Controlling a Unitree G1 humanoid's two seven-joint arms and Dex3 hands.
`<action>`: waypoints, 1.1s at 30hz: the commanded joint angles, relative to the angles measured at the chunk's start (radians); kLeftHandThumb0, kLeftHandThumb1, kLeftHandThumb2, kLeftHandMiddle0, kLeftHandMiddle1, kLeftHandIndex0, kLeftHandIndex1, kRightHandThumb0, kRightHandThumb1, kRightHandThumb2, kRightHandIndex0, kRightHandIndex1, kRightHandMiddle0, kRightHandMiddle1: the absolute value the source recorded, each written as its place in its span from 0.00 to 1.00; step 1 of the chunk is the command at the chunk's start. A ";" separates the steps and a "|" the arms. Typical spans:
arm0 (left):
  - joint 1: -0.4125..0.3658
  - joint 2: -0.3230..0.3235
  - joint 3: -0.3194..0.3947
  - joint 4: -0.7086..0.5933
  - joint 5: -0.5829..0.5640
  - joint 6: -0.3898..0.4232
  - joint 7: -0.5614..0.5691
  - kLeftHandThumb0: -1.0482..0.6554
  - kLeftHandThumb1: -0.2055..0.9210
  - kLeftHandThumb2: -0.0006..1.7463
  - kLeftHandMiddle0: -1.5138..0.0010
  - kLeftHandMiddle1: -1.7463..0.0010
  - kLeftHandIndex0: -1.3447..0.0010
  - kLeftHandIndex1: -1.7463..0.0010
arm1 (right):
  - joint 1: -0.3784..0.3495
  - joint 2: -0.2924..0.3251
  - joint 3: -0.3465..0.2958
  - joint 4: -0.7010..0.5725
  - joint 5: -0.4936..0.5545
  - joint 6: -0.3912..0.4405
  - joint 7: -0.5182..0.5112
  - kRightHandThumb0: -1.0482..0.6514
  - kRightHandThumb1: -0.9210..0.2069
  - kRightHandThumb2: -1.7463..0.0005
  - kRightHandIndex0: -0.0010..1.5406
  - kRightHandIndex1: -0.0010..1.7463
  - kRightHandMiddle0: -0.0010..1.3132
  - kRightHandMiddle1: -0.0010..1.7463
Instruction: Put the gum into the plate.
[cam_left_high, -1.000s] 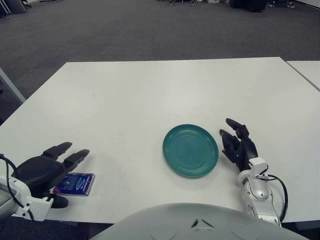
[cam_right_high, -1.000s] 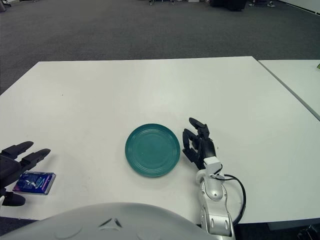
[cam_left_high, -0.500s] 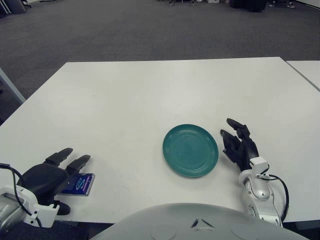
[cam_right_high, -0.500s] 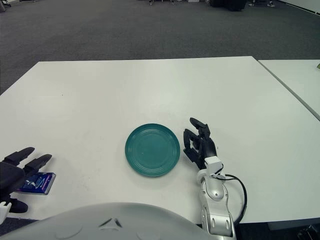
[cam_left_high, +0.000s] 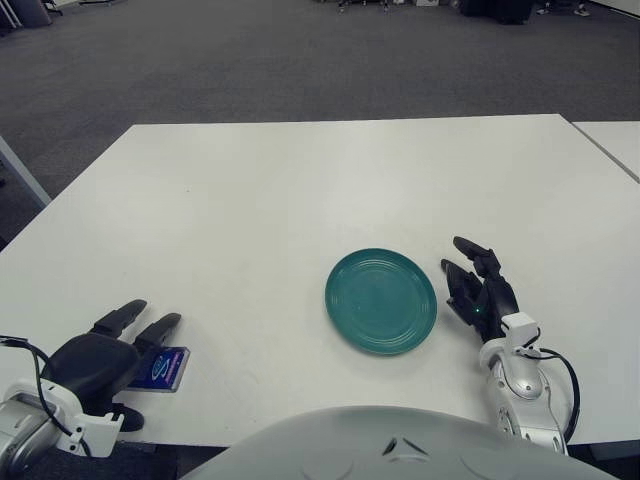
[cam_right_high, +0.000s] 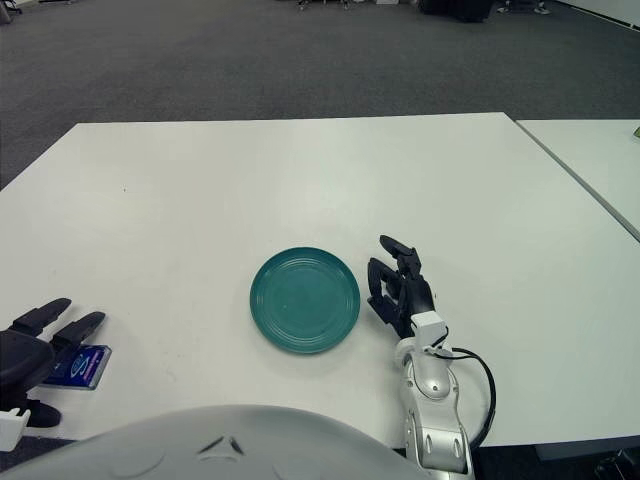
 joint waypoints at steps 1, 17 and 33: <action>-0.006 0.014 -0.003 -0.004 0.004 0.012 0.011 0.02 1.00 0.13 1.00 1.00 1.00 1.00 | 0.041 -0.014 -0.011 0.018 -0.001 0.057 0.000 0.19 0.00 0.64 0.17 0.17 0.00 0.43; 0.025 0.000 -0.001 -0.043 0.009 0.022 0.010 0.02 1.00 0.13 1.00 1.00 1.00 1.00 | 0.070 -0.022 -0.024 -0.005 0.007 0.062 0.019 0.19 0.00 0.64 0.17 0.17 0.00 0.44; 0.052 -0.022 -0.007 -0.091 0.022 0.040 0.003 0.02 1.00 0.13 1.00 1.00 1.00 1.00 | 0.081 -0.031 -0.050 -0.014 0.012 0.063 0.044 0.19 0.00 0.64 0.18 0.17 0.00 0.43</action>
